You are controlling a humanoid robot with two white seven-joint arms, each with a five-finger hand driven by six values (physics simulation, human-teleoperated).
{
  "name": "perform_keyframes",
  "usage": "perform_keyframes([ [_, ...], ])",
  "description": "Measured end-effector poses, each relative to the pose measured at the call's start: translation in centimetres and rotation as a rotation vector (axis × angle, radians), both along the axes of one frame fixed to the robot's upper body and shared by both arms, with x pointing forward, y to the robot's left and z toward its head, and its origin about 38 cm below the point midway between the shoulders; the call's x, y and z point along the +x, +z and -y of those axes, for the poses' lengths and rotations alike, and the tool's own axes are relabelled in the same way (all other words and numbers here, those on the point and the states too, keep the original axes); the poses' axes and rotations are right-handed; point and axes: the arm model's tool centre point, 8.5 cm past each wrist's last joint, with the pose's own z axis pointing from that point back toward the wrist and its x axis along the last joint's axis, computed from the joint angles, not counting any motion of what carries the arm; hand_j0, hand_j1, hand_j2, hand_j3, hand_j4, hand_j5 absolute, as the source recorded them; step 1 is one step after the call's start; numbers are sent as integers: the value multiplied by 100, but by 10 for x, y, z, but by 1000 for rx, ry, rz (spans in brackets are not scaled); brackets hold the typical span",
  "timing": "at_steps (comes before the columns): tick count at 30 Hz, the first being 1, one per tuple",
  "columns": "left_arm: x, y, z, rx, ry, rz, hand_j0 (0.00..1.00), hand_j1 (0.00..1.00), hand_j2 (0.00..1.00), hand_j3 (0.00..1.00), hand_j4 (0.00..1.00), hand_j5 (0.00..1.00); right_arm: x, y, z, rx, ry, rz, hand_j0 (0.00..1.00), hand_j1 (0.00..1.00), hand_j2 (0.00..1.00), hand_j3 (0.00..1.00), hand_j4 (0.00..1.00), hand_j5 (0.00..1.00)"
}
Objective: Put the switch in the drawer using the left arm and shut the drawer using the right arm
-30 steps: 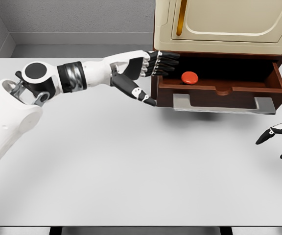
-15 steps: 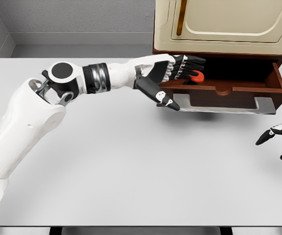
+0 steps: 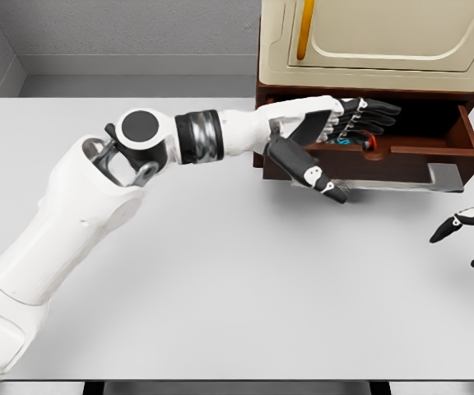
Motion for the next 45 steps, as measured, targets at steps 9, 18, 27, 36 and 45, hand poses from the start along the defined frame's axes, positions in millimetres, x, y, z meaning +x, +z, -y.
perform_keyframes([
  [9,-17,4,-119,-82,86,96,100,100,100,100,100,100,-4,-10,1,42,-43,-28,67,67,67,67,67,67],
  [18,-64,-73,-253,-107,347,197,100,100,100,100,100,100,5,-2,4,128,-142,83,67,67,67,67,67,67],
  [27,-62,-101,-339,-6,658,354,100,100,100,100,100,100,1,-12,4,121,-143,67,67,67,67,67,67,67],
  [36,-61,-104,-354,-2,724,364,100,100,100,100,100,100,5,-7,2,124,-134,89,68,68,68,68,68,68],
  [45,-61,-105,-355,-2,729,362,100,100,100,100,100,100,17,13,-3,149,-130,154,68,68,68,68,68,68],
])
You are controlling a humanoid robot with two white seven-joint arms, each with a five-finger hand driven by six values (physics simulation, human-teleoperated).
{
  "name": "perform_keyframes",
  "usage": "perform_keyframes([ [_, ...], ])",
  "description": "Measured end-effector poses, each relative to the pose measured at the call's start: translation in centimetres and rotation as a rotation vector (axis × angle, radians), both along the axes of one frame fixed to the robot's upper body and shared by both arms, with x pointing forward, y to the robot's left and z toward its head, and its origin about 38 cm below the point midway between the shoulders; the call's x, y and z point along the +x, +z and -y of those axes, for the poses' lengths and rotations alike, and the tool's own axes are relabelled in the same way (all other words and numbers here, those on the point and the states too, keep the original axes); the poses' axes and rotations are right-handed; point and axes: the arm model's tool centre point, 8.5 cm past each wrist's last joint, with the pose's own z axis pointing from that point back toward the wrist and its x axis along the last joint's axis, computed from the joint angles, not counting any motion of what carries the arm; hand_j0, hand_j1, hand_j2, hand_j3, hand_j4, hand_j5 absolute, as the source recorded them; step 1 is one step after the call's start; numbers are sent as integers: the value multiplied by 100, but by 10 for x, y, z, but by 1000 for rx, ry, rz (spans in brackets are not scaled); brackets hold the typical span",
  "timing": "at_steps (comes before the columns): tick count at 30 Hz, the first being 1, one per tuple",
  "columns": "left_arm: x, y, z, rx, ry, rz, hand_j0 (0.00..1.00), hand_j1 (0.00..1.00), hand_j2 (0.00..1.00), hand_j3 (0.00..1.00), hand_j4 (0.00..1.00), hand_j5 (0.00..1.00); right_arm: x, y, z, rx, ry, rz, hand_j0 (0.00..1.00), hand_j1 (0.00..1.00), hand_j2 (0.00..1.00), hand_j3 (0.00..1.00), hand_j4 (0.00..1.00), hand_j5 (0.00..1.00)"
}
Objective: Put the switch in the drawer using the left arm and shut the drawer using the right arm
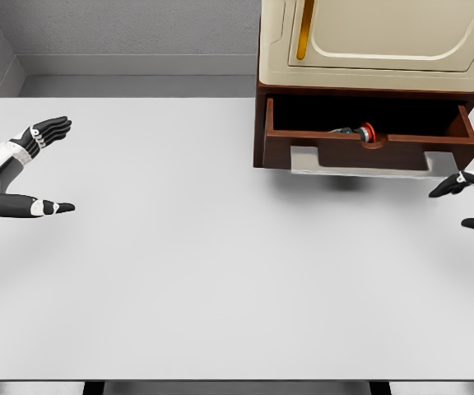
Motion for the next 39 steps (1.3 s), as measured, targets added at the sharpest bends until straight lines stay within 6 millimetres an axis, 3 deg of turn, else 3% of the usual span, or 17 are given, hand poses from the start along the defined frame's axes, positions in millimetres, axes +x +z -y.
perform_keyframes([
  [9,0,0,0,-1,0,1,100,100,100,100,100,100,9,16,-2,53,-28,41,68,68,68,68,68,68],
  [10,0,0,1,-3,0,1,100,100,100,100,100,100,9,17,-2,55,-28,43,67,67,67,67,67,67],
  [12,0,-1,1,-4,-1,2,100,100,100,100,100,100,10,18,-3,58,-29,49,56,56,56,56,56,56],
  [13,0,-1,1,-5,-1,2,100,100,100,100,100,100,11,21,-3,59,-28,57,56,56,56,56,56,56],
  [24,0,-1,3,-12,-1,4,100,100,100,100,100,100,7,13,1,52,-37,30,56,56,56,56,56,56],
  [32,0,-2,3,-17,2,6,100,100,100,100,100,100,2,5,3,51,-48,8,49,49,49,49,49,49],
  [35,0,-2,3,-14,3,6,100,100,100,100,100,100,5,14,3,28,-30,37,49,49,49,49,49,49],
  [39,0,-2,3,-11,3,6,100,100,100,100,100,100,3,9,3,15,-24,24,50,50,50,50,50,50],
])
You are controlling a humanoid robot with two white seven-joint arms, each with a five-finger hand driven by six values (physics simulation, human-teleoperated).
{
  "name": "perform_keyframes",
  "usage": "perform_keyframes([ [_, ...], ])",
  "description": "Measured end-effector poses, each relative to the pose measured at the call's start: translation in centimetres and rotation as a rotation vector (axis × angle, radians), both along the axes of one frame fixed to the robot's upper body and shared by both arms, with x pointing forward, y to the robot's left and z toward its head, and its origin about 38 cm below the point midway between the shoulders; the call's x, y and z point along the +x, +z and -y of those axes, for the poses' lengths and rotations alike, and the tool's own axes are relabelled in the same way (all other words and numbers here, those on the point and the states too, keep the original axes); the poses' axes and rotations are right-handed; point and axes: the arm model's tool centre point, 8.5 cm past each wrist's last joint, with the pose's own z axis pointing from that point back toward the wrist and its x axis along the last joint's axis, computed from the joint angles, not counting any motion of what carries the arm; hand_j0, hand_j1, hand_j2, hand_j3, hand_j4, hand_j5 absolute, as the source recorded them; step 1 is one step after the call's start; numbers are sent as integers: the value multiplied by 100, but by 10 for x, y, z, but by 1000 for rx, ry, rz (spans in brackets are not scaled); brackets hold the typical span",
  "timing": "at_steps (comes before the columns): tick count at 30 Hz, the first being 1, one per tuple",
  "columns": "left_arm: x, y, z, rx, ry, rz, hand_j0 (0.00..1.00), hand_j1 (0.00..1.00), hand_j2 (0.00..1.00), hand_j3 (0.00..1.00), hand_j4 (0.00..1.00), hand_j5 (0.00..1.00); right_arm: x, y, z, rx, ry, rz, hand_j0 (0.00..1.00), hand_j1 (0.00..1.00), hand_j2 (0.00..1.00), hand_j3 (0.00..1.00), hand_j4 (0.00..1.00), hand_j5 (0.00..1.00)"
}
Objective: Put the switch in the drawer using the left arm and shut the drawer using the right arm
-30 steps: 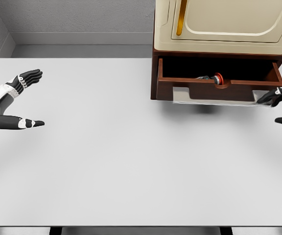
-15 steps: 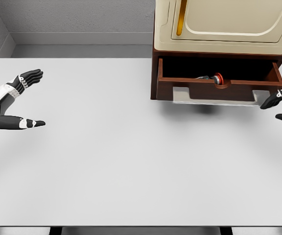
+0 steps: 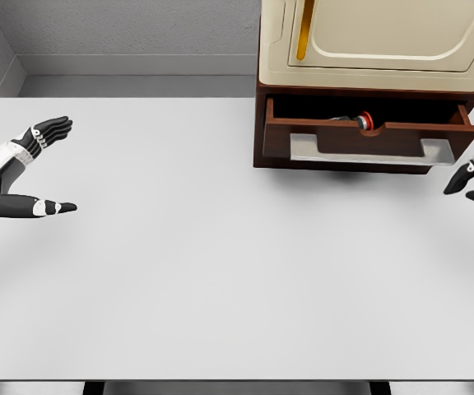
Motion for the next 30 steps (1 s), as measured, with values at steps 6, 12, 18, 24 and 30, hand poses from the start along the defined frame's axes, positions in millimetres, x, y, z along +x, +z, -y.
perform_keyframes([
  [6,0,0,0,1,0,0,100,100,100,100,100,100,-5,-11,0,1,-1,-34,50,50,50,50,50,50],
  [12,0,0,0,1,0,0,100,100,100,100,100,100,-11,-28,1,13,-12,-85,50,50,50,50,50,50],
  [18,-1,-1,0,1,1,-4,100,100,100,100,100,100,2,-9,-6,39,-8,-10,50,50,50,50,50,50],
  [24,-1,-2,-1,1,2,-5,100,100,100,100,100,100,11,8,-10,65,-10,51,50,50,50,50,50,50],
  [30,-1,-2,-1,1,3,-5,100,100,100,100,100,100,13,5,-14,77,-6,48,50,50,50,50,50,50],
])
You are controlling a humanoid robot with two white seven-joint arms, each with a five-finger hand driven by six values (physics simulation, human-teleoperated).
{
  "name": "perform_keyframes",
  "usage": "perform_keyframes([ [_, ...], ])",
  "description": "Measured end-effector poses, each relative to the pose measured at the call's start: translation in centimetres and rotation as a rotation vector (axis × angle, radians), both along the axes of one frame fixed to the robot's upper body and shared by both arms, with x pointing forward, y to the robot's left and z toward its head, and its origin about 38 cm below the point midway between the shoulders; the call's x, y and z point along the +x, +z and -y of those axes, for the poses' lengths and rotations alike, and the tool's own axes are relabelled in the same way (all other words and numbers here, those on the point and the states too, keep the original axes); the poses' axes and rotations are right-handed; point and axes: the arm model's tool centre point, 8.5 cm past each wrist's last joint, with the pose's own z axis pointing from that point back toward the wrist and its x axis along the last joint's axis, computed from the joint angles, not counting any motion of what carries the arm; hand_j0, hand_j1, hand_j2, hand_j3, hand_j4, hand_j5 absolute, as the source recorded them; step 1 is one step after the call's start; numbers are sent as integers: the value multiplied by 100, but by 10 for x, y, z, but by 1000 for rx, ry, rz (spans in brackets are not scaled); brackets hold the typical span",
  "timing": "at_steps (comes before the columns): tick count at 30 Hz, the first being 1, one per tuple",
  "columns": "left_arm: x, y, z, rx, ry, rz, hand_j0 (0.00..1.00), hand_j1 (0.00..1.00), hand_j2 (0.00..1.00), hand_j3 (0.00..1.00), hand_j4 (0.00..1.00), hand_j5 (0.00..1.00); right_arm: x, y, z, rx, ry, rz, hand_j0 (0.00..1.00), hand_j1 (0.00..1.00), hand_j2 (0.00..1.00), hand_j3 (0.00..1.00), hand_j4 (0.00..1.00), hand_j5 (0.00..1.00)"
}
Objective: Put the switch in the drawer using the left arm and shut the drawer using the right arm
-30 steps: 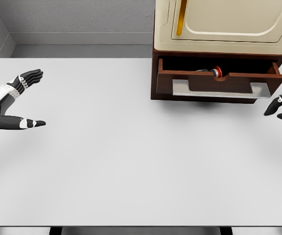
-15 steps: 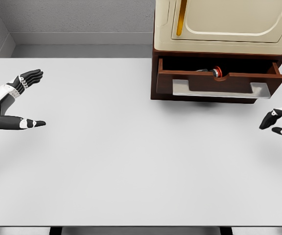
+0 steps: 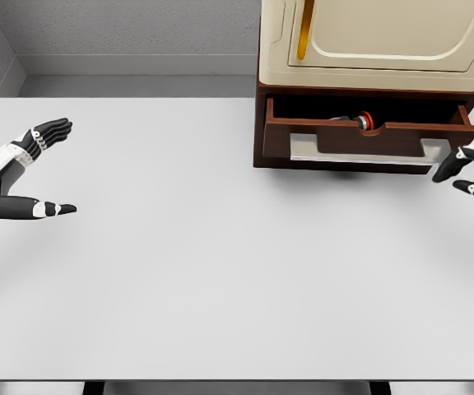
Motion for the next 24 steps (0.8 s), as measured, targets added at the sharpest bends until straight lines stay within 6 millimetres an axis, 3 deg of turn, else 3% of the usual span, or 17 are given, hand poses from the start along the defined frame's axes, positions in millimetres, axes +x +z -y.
perform_keyframes([
  [7,0,-1,1,-6,1,1,100,100,100,100,100,100,10,25,-6,12,14,79,50,50,50,50,50,50],
  [11,0,-1,1,-7,1,1,100,100,100,100,100,100,12,29,-7,10,19,94,50,50,50,50,50,50],
  [24,0,-1,1,-8,2,1,100,100,100,100,100,100,0,0,-1,-46,32,18,50,50,50,50,50,50],
])
